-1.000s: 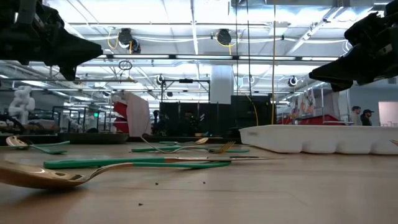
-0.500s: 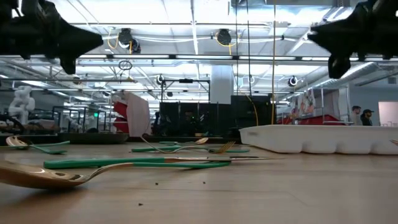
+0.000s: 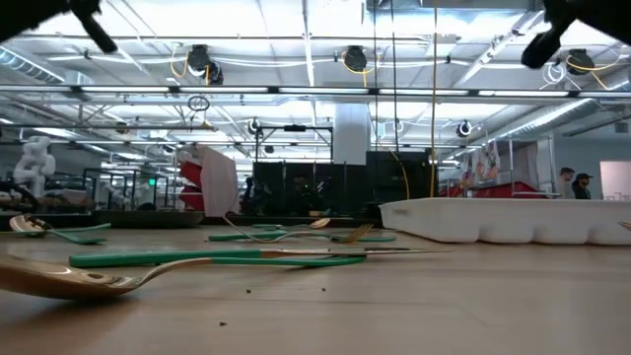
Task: Sort silverware
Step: Put the bottom right green fork into the middle right slot of the white silverware tray
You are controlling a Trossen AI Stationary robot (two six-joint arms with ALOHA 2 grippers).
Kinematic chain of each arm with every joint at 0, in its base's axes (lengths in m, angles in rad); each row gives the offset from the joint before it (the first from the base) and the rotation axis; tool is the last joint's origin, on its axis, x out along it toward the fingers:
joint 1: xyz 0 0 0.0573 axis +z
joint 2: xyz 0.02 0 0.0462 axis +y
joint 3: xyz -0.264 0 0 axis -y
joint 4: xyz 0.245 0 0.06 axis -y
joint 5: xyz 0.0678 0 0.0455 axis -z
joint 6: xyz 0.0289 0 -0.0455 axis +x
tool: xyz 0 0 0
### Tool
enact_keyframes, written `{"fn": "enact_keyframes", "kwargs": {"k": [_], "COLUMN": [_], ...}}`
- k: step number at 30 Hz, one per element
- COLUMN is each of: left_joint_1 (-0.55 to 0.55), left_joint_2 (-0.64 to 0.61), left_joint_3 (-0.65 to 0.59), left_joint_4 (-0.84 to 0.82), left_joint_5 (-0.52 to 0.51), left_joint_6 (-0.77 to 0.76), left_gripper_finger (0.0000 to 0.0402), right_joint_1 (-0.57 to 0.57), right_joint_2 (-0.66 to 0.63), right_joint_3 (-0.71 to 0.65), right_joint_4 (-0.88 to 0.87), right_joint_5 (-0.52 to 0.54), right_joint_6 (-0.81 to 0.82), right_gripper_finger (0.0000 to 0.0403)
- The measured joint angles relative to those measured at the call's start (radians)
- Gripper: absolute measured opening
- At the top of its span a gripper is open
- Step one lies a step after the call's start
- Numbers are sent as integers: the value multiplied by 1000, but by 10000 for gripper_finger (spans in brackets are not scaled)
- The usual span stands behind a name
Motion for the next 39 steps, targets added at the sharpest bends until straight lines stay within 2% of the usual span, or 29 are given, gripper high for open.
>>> {"fn": "enact_keyframes", "kwargs": {"k": [5, 9, 12, 15, 17, 20, 24, 26, 28, 30, 32, 35, 39], "left_joint_1": [0, 0, 0, 0, 0, 0, 0, 0, 0, 0, 0, 0, 0], "left_joint_2": [104, 240, 338, 420, 459, 508, 568, 589, 601, 602, 595, 578, 563], "left_joint_3": [153, 311, 430, 536, 607, 724, 866, 916, 954, 973, 987, 997, 996], "left_joint_4": [-2, -9, -6, -42, -131, -349, -678, -790, -862, -909, -937, -989, -1064], "left_joint_5": [46, 97, 141, 145, 144, 115, 45, 8, -14, -17, -24, -46, -67], "left_joint_6": [31, 163, 257, 270, 268, 241, 233, 211, 209, 205, 190, 181, 147], "left_gripper_finger": [67, 67, 67, 67, 67, 67, 67, 67, 67, 67, 67, 67, 67], "right_joint_1": [0, 0, 0, 0, 0, 0, 0, -1, 0, 0, 8, 54, 191], "right_joint_2": [2, 30, 42, 48, 59, 104, 249, 343, 444, 550, 641, 755, 871], "right_joint_3": [123, 269, 395, 517, 599, 725, 935, 1049, 1162, 1246, 1284, 1270, 1214], "right_joint_4": [12, -30, -159, -403, -555, -741, -1061, -1294, -1563, -1825, -2022, -2154, -2150], "right_joint_5": [-8, -30, -26, -11, 19, 23, 95, 139, 141, 130, 76, -65, -207], "right_joint_6": [-143, -308, -369, -460, -474, -493, -518, -486, -380, -245, -106, 30, 156], "right_gripper_finger": [66, 66, 66, 66, 66, 66, 72, 84, 105, 131, 157, 192, 216]}}
